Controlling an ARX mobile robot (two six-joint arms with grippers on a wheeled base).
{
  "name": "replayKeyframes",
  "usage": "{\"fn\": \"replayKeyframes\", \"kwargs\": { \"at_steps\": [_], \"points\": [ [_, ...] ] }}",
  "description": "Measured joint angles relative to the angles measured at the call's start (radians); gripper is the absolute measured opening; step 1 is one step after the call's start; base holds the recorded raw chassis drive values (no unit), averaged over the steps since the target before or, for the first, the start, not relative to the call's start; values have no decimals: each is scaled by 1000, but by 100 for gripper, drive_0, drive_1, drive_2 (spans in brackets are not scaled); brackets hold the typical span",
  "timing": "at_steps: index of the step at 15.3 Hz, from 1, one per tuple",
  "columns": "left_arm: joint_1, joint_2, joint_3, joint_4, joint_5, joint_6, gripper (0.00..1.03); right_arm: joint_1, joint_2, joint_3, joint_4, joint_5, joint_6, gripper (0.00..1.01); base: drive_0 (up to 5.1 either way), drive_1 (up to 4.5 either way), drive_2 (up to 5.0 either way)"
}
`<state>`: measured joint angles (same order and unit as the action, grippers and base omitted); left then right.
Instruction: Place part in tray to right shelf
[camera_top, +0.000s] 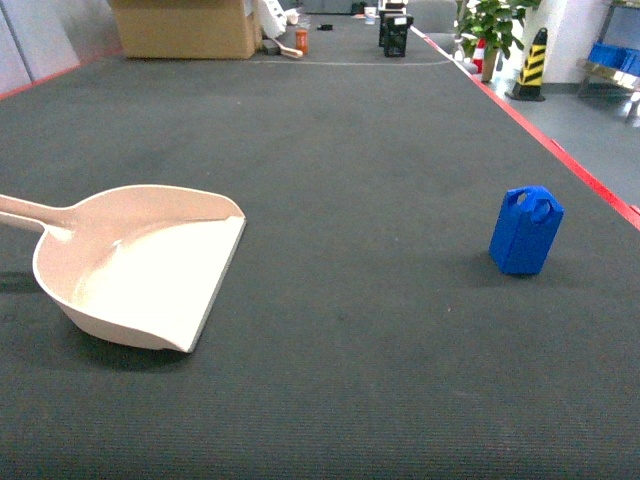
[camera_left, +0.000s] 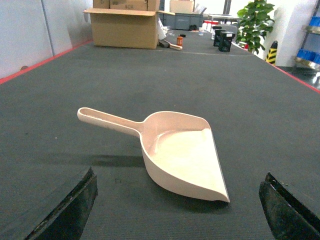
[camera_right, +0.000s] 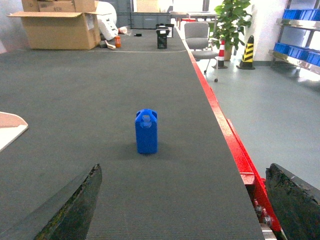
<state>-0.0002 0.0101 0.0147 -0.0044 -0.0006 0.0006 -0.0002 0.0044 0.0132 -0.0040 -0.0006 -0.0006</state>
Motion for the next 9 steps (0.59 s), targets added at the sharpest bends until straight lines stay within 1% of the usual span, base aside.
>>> {"fn": "replayKeyframes", "kwargs": {
  "at_steps": [9],
  "points": [
    [0,0,0,0,0,0,98,0,0,0,0,0,0,98,0,0,0]
  ]
}}
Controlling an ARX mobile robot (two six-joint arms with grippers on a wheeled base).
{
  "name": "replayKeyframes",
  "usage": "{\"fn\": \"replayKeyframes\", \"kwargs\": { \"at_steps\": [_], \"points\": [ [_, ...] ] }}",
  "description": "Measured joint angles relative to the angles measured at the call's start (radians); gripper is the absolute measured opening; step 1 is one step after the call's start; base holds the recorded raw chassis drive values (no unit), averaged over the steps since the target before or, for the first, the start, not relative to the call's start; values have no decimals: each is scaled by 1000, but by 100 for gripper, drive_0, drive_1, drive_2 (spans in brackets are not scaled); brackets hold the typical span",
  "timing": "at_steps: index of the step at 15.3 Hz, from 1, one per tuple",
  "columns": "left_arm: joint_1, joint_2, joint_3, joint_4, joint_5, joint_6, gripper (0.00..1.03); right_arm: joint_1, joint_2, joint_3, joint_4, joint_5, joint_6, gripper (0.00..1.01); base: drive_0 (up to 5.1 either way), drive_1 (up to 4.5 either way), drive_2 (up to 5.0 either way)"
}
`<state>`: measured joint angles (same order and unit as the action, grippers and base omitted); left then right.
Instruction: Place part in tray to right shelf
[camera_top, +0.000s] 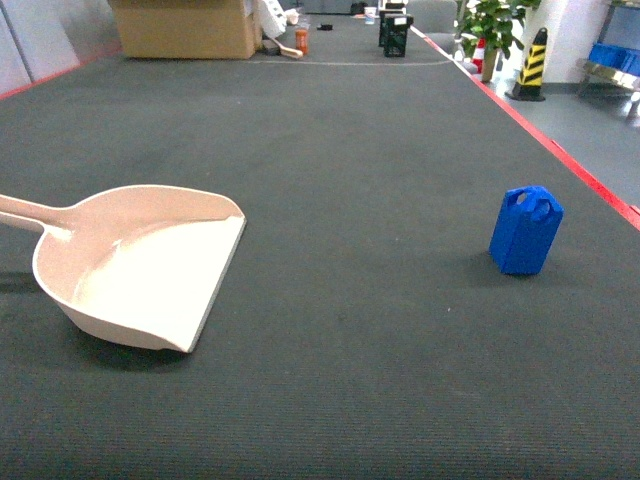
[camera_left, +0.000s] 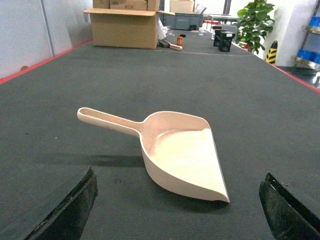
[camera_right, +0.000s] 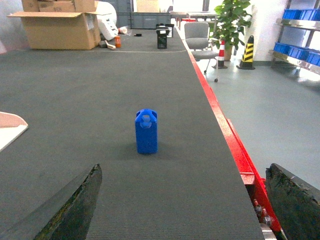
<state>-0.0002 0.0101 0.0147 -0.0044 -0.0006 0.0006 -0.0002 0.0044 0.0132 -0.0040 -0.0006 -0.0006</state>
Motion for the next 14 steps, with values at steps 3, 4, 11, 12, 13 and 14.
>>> {"fn": "replayKeyframes", "kwargs": {
  "at_steps": [3,4,11,12,13,14],
  "points": [
    [0,0,0,0,0,0,98,0,0,0,0,0,0,98,0,0,0],
    [0,0,0,0,0,0,98,0,0,0,0,0,0,98,0,0,0],
    [0,0,0,0,0,0,98,0,0,0,0,0,0,98,0,0,0],
    [0,0,0,0,0,0,98,0,0,0,0,0,0,98,0,0,0],
    [0,0,0,0,0,0,98,0,0,0,0,0,0,98,0,0,0],
    [0,0,0,0,0,0,98,0,0,0,0,0,0,98,0,0,0]
  ]
}}
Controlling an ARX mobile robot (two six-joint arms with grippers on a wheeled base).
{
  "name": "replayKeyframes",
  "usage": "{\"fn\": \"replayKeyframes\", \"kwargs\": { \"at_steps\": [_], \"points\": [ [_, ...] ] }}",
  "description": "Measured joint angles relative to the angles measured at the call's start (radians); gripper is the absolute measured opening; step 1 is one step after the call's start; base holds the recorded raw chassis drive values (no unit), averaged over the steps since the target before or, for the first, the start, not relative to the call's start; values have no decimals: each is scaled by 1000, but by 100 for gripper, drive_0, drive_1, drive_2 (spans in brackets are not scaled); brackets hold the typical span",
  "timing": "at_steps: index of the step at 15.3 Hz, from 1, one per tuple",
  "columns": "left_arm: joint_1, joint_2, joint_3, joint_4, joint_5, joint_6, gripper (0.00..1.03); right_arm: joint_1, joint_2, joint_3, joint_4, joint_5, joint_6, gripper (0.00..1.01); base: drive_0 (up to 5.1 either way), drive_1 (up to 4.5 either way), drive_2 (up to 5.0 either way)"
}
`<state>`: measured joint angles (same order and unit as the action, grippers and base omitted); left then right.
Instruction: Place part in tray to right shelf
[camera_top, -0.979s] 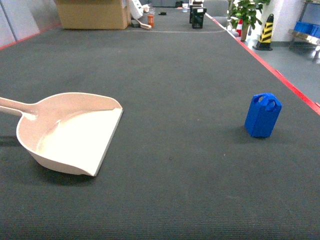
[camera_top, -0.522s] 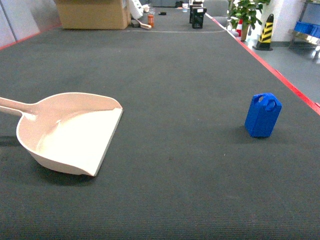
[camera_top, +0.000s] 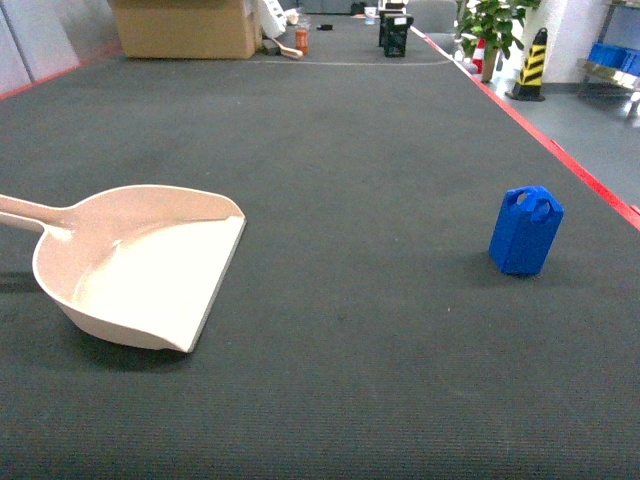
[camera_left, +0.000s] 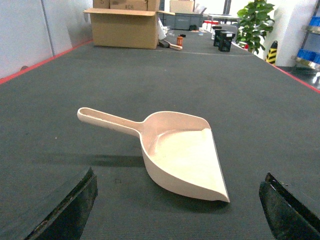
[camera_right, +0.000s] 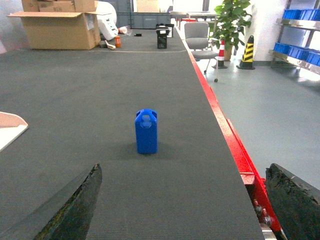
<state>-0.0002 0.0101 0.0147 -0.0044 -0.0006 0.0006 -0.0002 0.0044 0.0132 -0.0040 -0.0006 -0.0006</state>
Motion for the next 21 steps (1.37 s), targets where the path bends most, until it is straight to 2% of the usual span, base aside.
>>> {"fn": "replayKeyframes", "kwargs": {
  "at_steps": [21],
  "points": [
    [0,0,0,0,0,0,98,0,0,0,0,0,0,98,0,0,0]
  ]
}}
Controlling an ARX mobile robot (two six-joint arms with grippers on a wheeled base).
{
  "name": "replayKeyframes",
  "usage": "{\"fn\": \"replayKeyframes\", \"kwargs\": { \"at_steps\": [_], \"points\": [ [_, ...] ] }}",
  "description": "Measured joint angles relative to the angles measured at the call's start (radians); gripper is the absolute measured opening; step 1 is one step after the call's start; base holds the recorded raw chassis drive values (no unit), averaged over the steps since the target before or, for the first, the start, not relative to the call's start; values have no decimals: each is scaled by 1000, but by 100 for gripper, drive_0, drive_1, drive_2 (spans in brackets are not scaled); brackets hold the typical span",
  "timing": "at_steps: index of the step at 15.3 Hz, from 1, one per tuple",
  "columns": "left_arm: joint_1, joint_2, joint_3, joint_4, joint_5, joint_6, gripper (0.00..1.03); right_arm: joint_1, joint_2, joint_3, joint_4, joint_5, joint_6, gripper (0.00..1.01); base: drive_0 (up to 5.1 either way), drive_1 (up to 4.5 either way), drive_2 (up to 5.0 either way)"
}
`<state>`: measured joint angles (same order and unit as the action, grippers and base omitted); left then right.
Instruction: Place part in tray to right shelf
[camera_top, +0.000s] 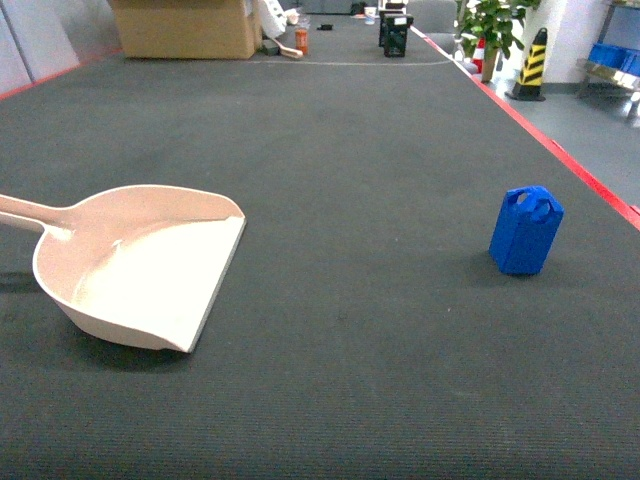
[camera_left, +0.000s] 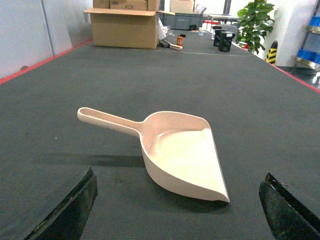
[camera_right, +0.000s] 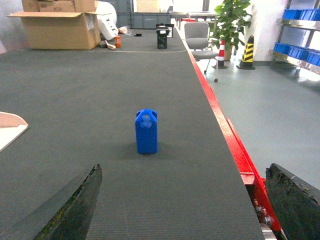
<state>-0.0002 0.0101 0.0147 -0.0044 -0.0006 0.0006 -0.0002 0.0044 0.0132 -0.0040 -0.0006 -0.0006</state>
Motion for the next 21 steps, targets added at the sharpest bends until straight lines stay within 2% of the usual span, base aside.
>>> {"fn": "replayKeyframes", "kwargs": {
  "at_steps": [8,9,10,12,13,16,18,19,21],
  "points": [
    [0,0,0,0,0,0,98,0,0,0,0,0,0,98,0,0,0],
    [8,21,21,-89,41,-28,98,0,0,0,0,0,0,98,0,0,0],
    [14,122,44,-106,109,-88,98,0,0,0,0,0,0,98,0,0,0],
    [53,296,51,48,232,-265,98,0,0,0,0,0,0,98,0,0,0],
    [86,523,90,261,279,-412,98,0,0,0,0,0,0,98,0,0,0],
    [133,1026,197,674,360,-624,98,0,0,0,0,0,0,98,0,0,0],
    [154,1275,280,818,373,-719,98,0,0,0,0,0,0,98,0,0,0],
    [165,1409,338,854,380,-759,98,0,0,0,0,0,0,98,0,0,0],
    [168,1579,431,886,389,-782,98,0,0,0,0,0,0,98,0,0,0]
  ]
}}
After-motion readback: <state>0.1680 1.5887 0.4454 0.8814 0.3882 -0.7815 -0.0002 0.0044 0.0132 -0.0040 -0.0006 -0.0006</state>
